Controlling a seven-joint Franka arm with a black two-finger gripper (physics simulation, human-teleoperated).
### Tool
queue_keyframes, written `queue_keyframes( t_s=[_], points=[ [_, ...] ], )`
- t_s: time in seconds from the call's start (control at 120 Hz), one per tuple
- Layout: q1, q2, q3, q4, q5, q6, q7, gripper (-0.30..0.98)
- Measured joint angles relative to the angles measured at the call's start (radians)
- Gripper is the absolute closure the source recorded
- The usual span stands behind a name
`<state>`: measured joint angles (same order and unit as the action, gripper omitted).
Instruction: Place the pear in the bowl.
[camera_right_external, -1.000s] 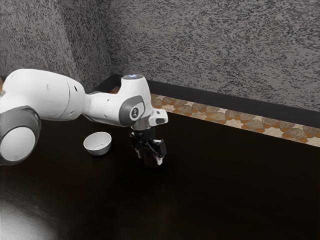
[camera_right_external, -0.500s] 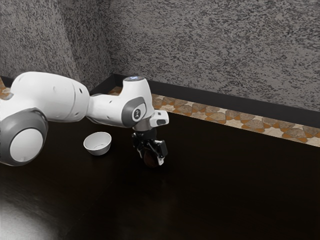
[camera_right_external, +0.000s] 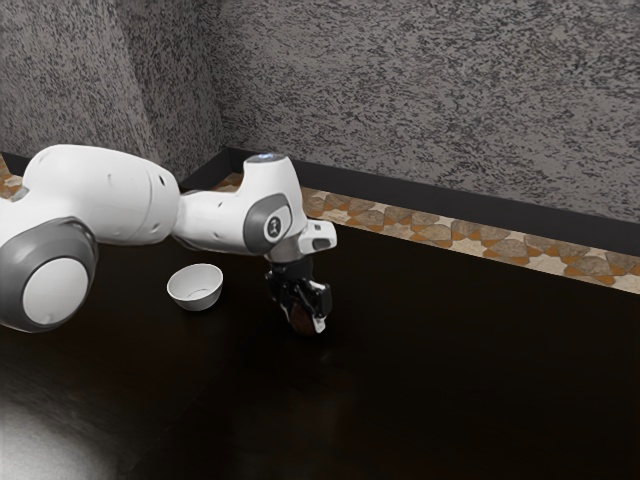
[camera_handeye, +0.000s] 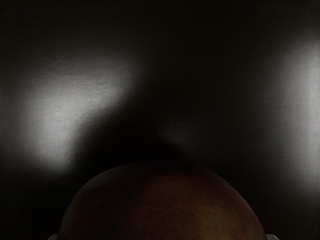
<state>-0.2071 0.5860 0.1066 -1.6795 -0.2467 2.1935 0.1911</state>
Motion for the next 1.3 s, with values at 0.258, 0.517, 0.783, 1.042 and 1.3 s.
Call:
queue_keyframes(
  t_s=[0.258,0.517,0.783,1.042,1.3],
  points=[
    [0.000,-0.059,0.065,0.000,0.014,-0.026,-0.001,0.34],
    [0.007,-0.123,0.285,-0.001,0.023,-0.120,0.007,0.39],
    [0.052,-0.104,0.334,-0.001,0.015,-0.159,0.034,0.42],
    [0.053,-0.228,0.351,0.039,0.015,-0.239,0.063,0.13],
    [0.070,-0.567,0.059,0.151,0.177,-0.475,0.021,0.04]
  ],
)
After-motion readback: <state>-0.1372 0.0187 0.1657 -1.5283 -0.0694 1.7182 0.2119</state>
